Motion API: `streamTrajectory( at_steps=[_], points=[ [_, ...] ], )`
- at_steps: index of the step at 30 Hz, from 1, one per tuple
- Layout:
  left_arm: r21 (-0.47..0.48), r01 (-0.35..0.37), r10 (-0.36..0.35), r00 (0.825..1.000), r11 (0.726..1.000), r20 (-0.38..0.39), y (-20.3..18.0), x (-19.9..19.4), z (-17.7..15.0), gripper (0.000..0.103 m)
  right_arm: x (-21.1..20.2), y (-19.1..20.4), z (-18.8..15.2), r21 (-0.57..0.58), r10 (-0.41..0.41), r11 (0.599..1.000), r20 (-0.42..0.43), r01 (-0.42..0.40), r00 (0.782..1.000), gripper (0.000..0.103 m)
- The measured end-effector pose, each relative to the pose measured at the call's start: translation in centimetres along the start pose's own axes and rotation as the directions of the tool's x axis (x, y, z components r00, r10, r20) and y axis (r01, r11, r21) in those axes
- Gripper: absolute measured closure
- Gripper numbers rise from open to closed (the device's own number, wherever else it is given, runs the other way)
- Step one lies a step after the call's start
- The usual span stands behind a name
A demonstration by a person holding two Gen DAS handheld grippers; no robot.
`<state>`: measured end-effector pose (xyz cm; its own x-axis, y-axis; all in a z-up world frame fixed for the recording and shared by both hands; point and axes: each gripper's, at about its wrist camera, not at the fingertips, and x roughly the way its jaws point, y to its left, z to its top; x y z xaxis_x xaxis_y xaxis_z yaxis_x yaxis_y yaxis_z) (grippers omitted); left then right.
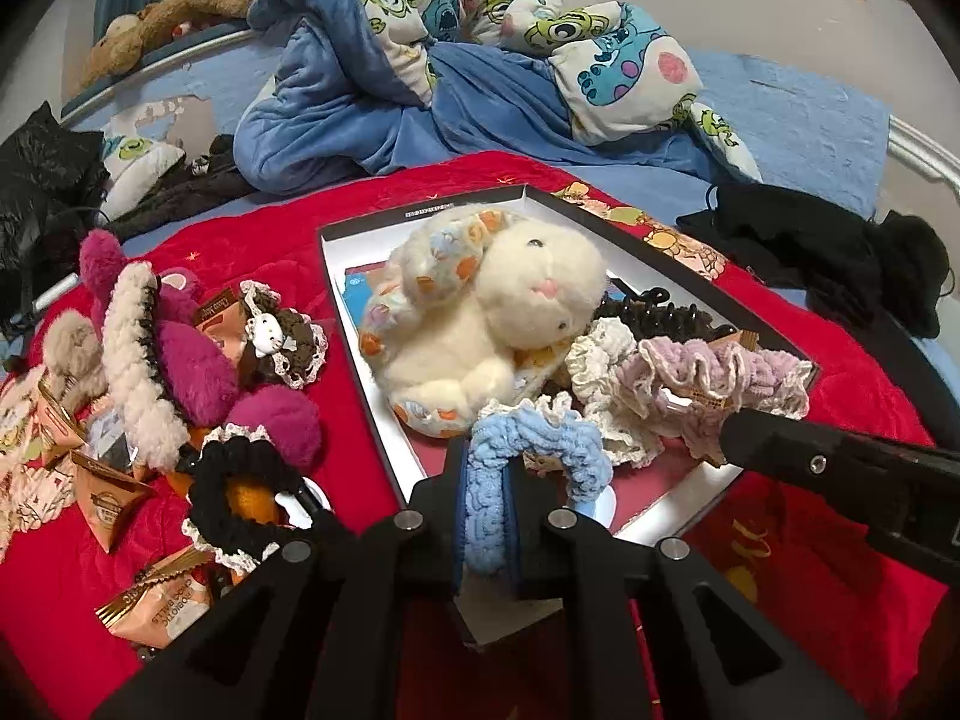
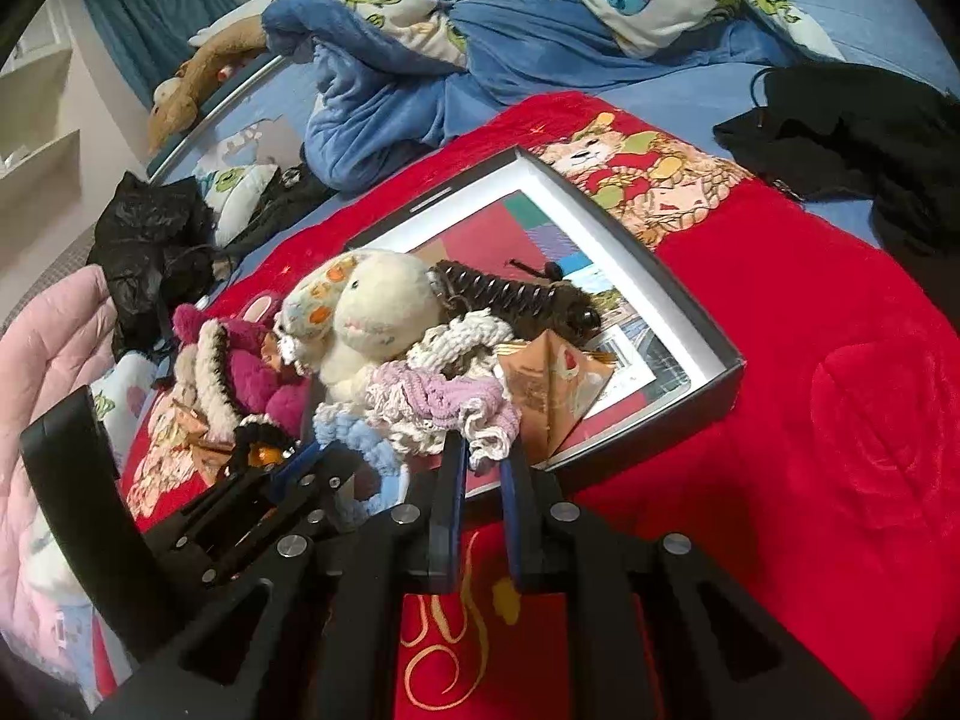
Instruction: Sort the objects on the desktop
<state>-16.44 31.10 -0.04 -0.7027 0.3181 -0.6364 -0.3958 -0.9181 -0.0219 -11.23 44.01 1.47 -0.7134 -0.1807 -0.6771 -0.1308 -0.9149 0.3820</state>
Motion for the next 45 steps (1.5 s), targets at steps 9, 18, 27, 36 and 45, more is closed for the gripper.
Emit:
streamTrajectory(
  at_steps=[9,18,27,36,45],
  points=[
    [0.002,0.012,-0.012,1.0,1.0,0.022,0.0,-0.7,-0.6,0.092,-0.3,-0.1,-0.2,0.018,0.007,1.0,0.01,-0.007,1.0,0.09],
    [0.051,-0.029,0.027,0.999,0.998,0.045,-1.2,-1.0,-0.6,0.065,-0.7,-0.4,-0.6,0.064,0.04,0.997,0.021,-0.042,0.999,0.074],
    [-0.026,-0.035,0.037,0.996,0.999,0.076,0.0,-1.9,-0.6,0.0,-0.3,-0.4,-1.1,0.06,-0.018,0.998,-0.019,0.019,1.0,0.007],
    [-0.093,0.001,0.006,0.997,0.996,0.079,1.6,-2.1,-0.9,0.0,-0.9,-1.2,-0.9,0.08,-0.038,0.996,-0.005,0.038,0.999,0.0],
    [-0.082,0.012,-0.007,0.998,0.997,0.059,1.6,-2.4,-0.8,0.0,-1.6,0.0,-0.9,0.032,-0.074,0.997,0.008,0.074,0.997,0.0]
  ],
)
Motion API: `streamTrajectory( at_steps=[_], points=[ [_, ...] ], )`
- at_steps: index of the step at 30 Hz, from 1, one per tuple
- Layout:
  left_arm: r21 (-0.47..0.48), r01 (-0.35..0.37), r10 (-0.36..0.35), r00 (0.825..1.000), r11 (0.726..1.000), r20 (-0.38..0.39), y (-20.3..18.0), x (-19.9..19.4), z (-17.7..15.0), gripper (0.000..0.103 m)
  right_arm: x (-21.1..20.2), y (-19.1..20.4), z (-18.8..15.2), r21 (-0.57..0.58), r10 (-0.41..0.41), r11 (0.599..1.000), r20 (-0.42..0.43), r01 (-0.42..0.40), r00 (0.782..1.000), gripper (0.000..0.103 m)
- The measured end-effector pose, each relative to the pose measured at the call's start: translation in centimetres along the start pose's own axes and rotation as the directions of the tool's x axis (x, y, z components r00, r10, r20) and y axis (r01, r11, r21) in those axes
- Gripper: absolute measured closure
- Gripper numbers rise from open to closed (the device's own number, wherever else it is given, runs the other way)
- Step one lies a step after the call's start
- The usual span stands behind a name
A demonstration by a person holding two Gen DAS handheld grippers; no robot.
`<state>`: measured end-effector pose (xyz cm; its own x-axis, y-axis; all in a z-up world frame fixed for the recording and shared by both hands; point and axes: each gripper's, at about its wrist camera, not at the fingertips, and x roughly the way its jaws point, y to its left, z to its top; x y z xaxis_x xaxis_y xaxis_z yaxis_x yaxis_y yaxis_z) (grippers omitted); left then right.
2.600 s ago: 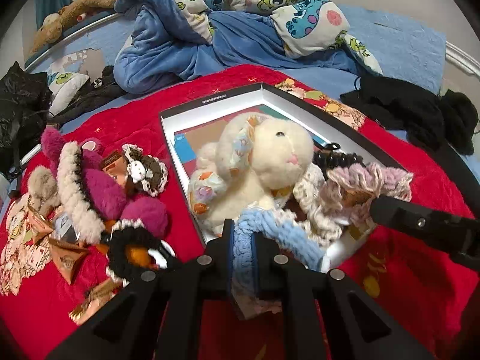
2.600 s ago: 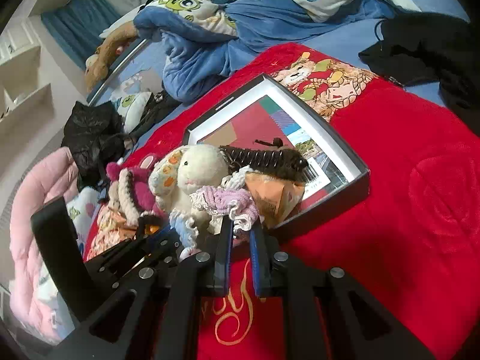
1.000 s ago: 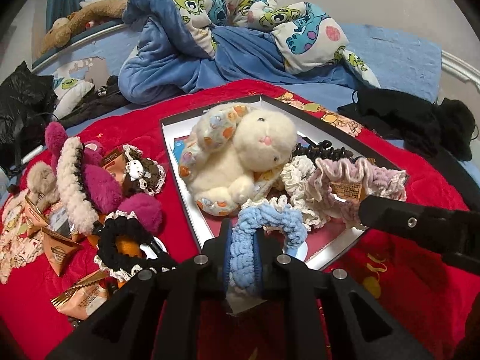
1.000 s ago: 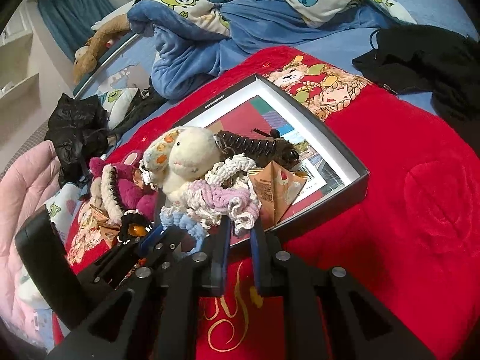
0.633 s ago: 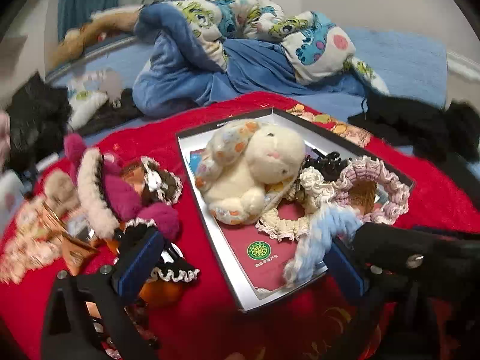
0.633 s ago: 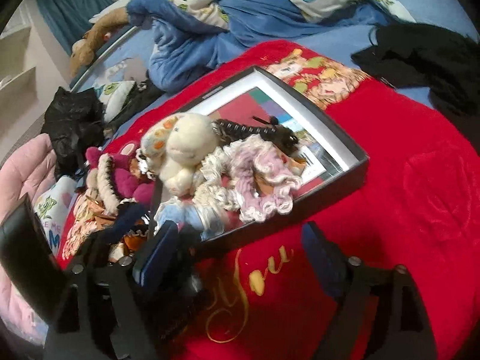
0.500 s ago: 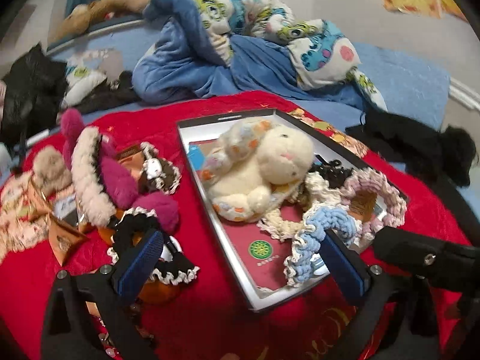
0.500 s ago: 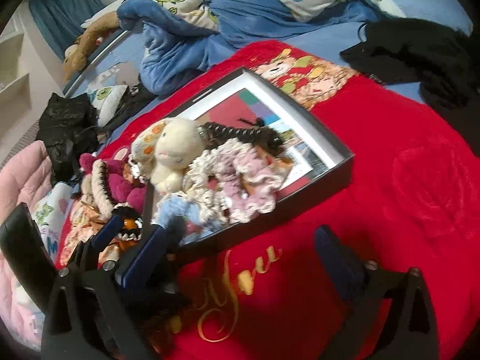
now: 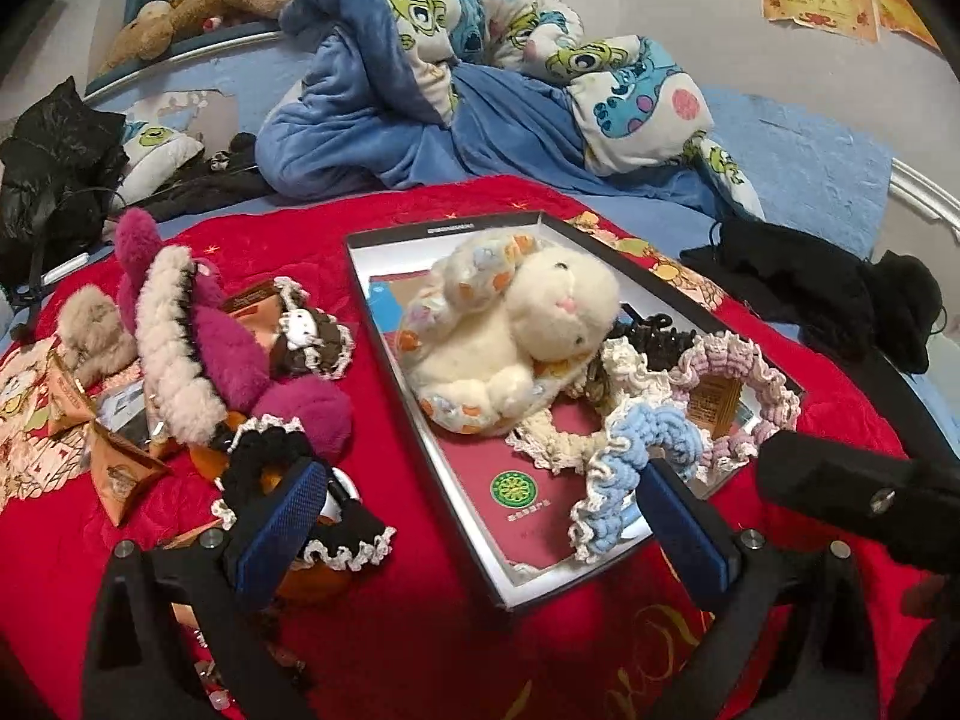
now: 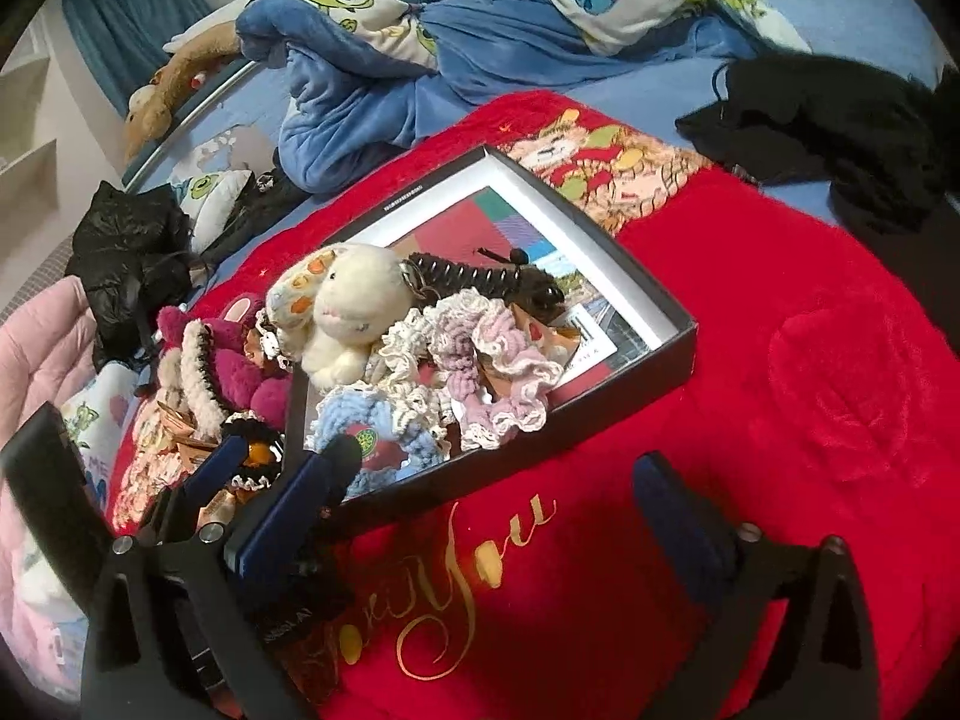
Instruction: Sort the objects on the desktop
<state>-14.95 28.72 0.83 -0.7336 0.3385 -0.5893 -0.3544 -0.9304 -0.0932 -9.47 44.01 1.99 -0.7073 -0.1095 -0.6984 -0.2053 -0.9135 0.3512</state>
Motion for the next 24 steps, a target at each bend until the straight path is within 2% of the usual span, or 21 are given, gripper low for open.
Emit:
streamTrajectory(
  at_steps=[4,6,8,10,13,17,19,21,22,23,24],
  points=[
    [-0.006,-0.037,0.037,0.999,0.999,0.031,1.0,-2.4,0.4,0.0,-1.5,1.2,0.3,-0.023,0.009,1.0,0.046,-0.008,0.999,0.0],
    [-0.007,-0.089,0.09,0.994,0.996,0.058,1.8,-4.8,1.0,0.0,-2.7,2.3,0.5,-0.045,0.04,0.998,0.079,-0.037,0.996,0.0],
    [-0.019,-0.155,0.156,0.983,0.988,0.095,2.8,-7.8,1.7,0.0,-4.2,3.6,0.4,-0.08,0.058,0.996,0.12,-0.049,0.991,0.0],
    [-0.034,-0.196,0.199,0.972,0.98,0.128,3.6,-10.4,2.4,0.0,-6.2,5.8,0.2,-0.148,0.053,0.989,0.182,-0.026,0.982,0.0],
    [-0.041,-0.222,0.226,0.96,0.974,0.165,5.4,-15.0,3.2,0.0,-9.9,9.1,-0.2,-0.204,0.033,0.978,0.317,0.034,0.948,0.0],
    [-0.053,-0.23,0.236,0.949,0.972,0.21,7.6,-21.0,2.0,0.0,-14.7,12.6,-1.4,-0.267,0.103,0.964,0.421,0.015,0.901,0.0],
    [-0.076,-0.238,0.249,0.942,0.968,0.226,9.0,-23.7,0.4,0.0,-16.6,14.4,-2.5,-0.282,0.07,0.957,0.472,0.075,0.879,0.0],
    [-0.082,-0.235,0.248,0.945,0.968,0.213,9.8,-25.4,-1.6,0.0,-17.9,15.3,-4.4,-0.254,0.036,0.96,0.53,0.118,0.847,0.0],
    [-0.084,-0.234,0.247,0.947,0.969,0.203,10.2,-26.0,-2.6,0.0,-18.2,15.3,-5.6,-0.247,0.042,0.963,0.539,0.11,0.841,0.0],
    [-0.077,-0.235,0.245,0.951,0.969,0.19,10.4,-26.3,-4.0,0.0,-18.2,15.3,-6.7,-0.251,0.061,0.964,0.534,0.089,0.843,0.0],
    [-0.055,-0.242,0.248,0.953,0.969,0.172,10.6,-26.5,-5.4,0.0,-18.0,15.0,-7.9,-0.263,0.09,0.963,0.511,0.056,0.855,0.0]
  ],
)
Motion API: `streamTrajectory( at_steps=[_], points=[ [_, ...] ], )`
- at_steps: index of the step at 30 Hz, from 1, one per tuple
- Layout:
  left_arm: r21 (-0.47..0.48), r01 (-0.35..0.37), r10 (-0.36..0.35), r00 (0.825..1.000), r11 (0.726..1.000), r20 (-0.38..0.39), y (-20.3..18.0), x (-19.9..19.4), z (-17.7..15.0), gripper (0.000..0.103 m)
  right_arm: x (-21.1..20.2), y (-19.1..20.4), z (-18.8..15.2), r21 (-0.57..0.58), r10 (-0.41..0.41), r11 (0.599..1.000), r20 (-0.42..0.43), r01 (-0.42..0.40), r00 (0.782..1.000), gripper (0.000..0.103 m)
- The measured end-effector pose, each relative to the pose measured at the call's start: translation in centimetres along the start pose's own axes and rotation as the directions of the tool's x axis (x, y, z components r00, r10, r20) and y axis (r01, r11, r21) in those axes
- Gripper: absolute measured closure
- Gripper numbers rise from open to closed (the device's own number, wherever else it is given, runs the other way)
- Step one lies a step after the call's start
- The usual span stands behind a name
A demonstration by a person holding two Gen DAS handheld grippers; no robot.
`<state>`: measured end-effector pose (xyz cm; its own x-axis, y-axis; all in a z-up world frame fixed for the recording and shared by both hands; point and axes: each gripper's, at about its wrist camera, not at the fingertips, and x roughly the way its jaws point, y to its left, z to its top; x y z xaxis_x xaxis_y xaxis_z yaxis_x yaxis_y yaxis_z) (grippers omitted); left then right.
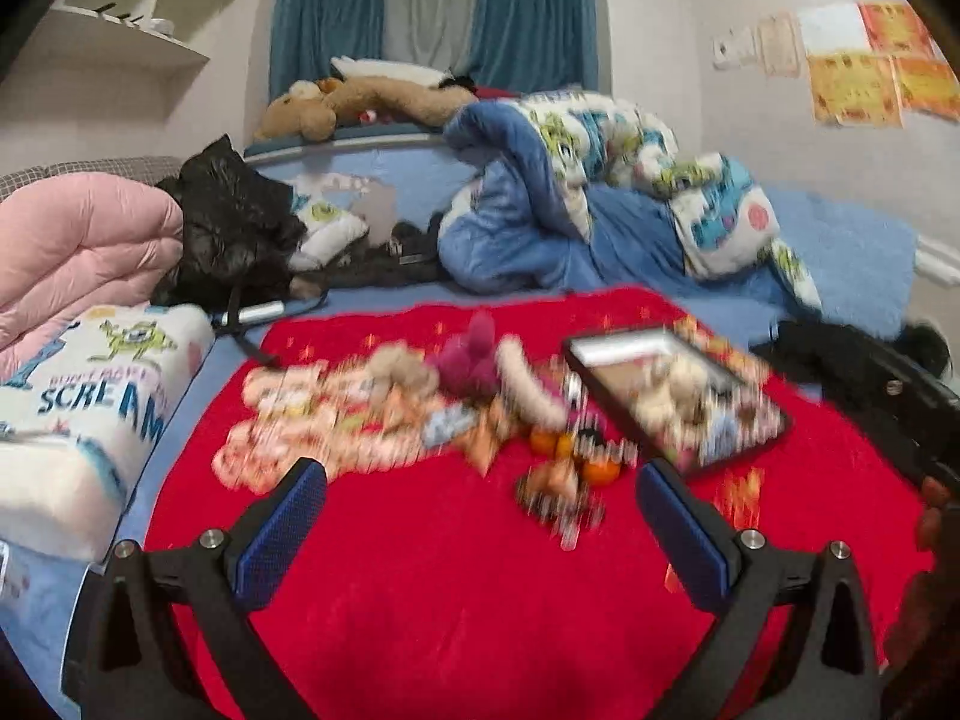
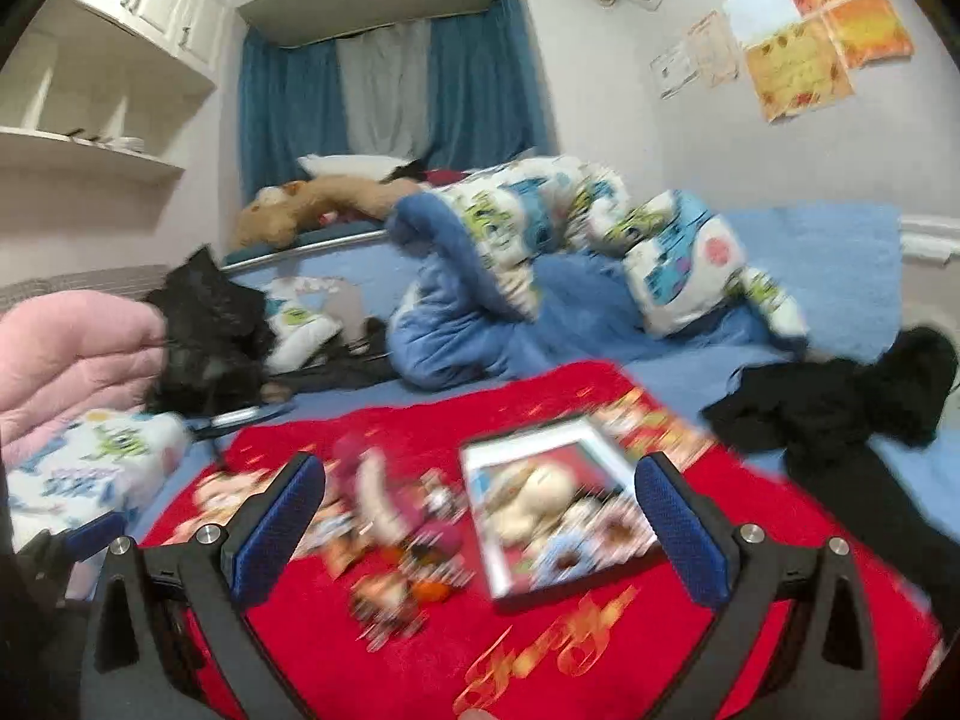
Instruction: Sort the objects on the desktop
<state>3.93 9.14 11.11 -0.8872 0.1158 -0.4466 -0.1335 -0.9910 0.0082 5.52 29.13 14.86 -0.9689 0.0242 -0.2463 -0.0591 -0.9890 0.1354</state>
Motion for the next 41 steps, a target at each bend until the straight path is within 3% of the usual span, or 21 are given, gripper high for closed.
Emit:
streamTrajectory(
  at_steps=[4,6,9,11,16,18,21,24,27,32,36,41],
  points=[
    [0.062,-0.094,0.094,0.996,0.994,0.008,0.7,-1.0,-4.4,0.0,-0.7,0.1,-5.3,0.019,0.005,1.0,-0.061,-0.004,0.998,0.0],
    [0.033,-0.092,0.091,0.995,0.995,0.039,1.5,-1.5,-6.0,0.0,-0.9,0.3,-7.9,0.002,0.002,1.0,-0.092,-0.002,0.996,0.0],
    [-0.008,-0.077,0.077,0.997,0.997,0.024,2.3,-0.8,-7.1,0.0,-0.9,0.5,-10.4,-0.002,-0.027,1.0,-0.145,0.027,0.989,0.0],
    [0.025,-0.061,0.061,0.998,0.998,0.007,2.2,0.0,-7.7,0.0,-0.6,1.0,-10.7,-0.012,-0.058,0.998,-0.173,0.057,0.983,0.0],
    [0.049,-0.044,0.047,0.998,0.998,-0.047,2.0,1.2,-8.1,0.0,-0.5,2.1,-11.0,-0.046,-0.127,0.992,-0.146,0.121,0.981,0.0],
    [0.035,-0.026,0.028,0.998,0.999,-0.048,2.2,1.3,-8.1,0.0,0.0,2.9,-11.2,-0.094,-0.194,0.979,-0.151,0.181,0.969,0.0],
    [0.022,-0.024,0.025,0.998,0.999,-0.05,2.4,1.2,-8.1,0.0,1.3,3.4,-11.6,-0.128,-0.309,0.949,-0.184,0.289,0.933,0.0],
    [0.001,-0.011,0.011,0.999,1.0,-0.051,2.8,1.2,-8.1,0.0,1.2,2.6,-11.6,-0.069,-0.255,0.967,-0.195,0.246,0.947,0.0],
    [-0.017,0.018,-0.019,0.998,1.0,-0.062,3.1,1.5,-8.0,0.0,1.0,2.9,-11.6,-0.082,-0.269,0.963,-0.177,0.258,0.947,0.0],
    [-0.021,0.037,-0.038,0.998,0.999,-0.05,3.1,1.4,-8.1,0.0,2.3,3.5,-12.2,-0.109,-0.254,0.966,-0.258,0.233,0.932,0.0],
    [-0.015,0.042,-0.043,0.998,0.999,-0.051,2.9,1.4,-8.1,0.0,1.7,4.2,-12.1,-0.132,-0.267,0.961,-0.225,0.242,0.937,0.0],
    [-0.016,0.063,-0.064,0.997,0.998,-0.034,3.0,1.0,-8.0,0.0,1.8,4.4,-12.0,-0.145,-0.3,0.951,-0.22,0.273,0.928,0.0]
  ],
)
